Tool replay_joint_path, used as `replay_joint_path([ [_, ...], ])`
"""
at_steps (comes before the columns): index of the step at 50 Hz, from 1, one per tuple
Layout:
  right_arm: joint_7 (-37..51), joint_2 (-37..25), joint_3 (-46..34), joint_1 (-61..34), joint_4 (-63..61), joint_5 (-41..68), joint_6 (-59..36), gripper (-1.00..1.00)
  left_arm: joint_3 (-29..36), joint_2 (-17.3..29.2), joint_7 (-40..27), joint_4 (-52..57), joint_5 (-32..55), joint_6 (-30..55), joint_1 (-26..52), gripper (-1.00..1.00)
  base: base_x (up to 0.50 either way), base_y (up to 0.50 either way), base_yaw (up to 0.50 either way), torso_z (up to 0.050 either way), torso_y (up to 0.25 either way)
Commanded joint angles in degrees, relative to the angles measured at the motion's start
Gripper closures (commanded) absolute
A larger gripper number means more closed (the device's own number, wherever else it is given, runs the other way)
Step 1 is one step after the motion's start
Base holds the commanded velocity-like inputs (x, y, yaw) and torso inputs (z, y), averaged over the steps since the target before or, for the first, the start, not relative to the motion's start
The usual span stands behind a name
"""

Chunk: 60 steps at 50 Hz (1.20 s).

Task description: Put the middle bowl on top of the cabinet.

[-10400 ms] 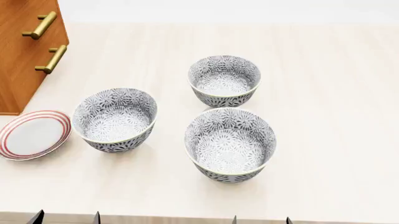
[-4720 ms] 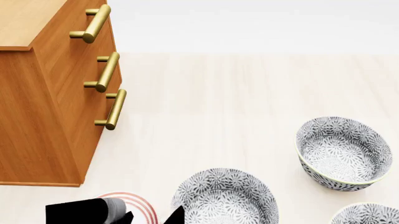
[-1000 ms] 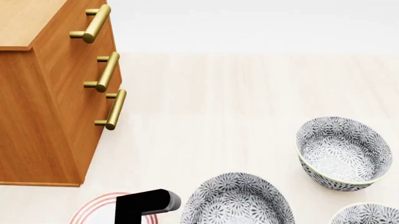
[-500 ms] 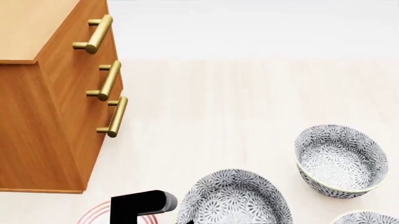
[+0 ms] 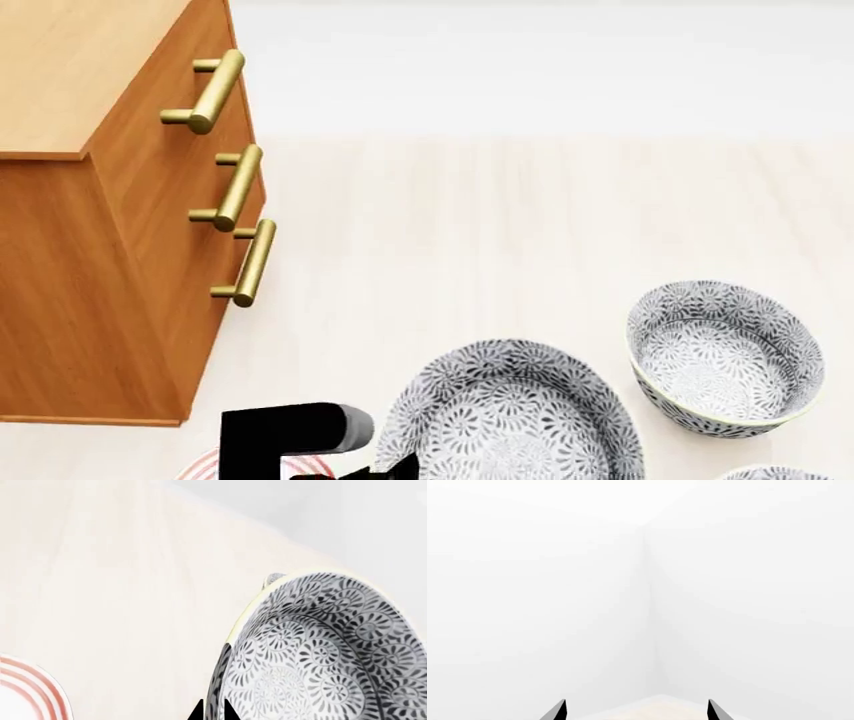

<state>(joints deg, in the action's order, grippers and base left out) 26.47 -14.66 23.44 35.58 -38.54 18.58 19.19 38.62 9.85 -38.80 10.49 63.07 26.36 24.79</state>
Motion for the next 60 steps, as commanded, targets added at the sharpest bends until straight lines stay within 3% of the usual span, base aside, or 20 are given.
replay_joint_path([
  [1,-1.18,1.32,0.85,-0.24,0.05,-1.98,-0.09,-1.0,-1.87,0.59,0.32,8.73,1.81,-0.67,-0.3,1.0,0.0,0.0,0.0,0.05,0.174],
  [20,-0.28,2.1,-0.27,-0.65,-0.71,-3.44,-0.23,-1.0,-1.83,4.89,-4.11,26.51,4.21,1.34,1.91,1.0,0.0,0.0,0.0,0.05,0.176],
  [28,0.41,2.27,-1.3,-1.51,-1.23,-4.53,-1.29,-1.0,-4.61,7.59,-14.39,32.64,10.7,6.54,10.86,1.0,0.0,0.0,0.0,0.03,0.105],
  [34,0.98,2.59,-1.91,-1.63,-2.18,-5.28,-2.05,-1.0,-9.31,10.75,-23.21,34.78,23.11,7.96,19.78,1.0,0.0,0.0,0.0,0.0,0.0],
  [45,2.17,3.02,-2.95,-1.55,-4.7,-6.52,-4.12,-1.0,-15.13,16.25,-37.83,33.04,37.14,6.07,30.23,1.0,0.0,0.0,0.0,0.0,0.0],
  [56,2.97,3.3,-3.7,-1.0,-6.74,-7.41,-5.51,-1.0,-13.4,18.14,-47.79,23.51,51.45,6.79,44.34,1.0,0.0,0.0,0.0,0.0,0.0],
  [60,3.25,3.43,-3.57,-0.6,-7.3,-7.23,-5.5,-1.0,-12.35,18.0,-49.13,17.02,55.2,5.52,45.76,1.0,0.0,0.0,0.0,0.0,0.0],
])
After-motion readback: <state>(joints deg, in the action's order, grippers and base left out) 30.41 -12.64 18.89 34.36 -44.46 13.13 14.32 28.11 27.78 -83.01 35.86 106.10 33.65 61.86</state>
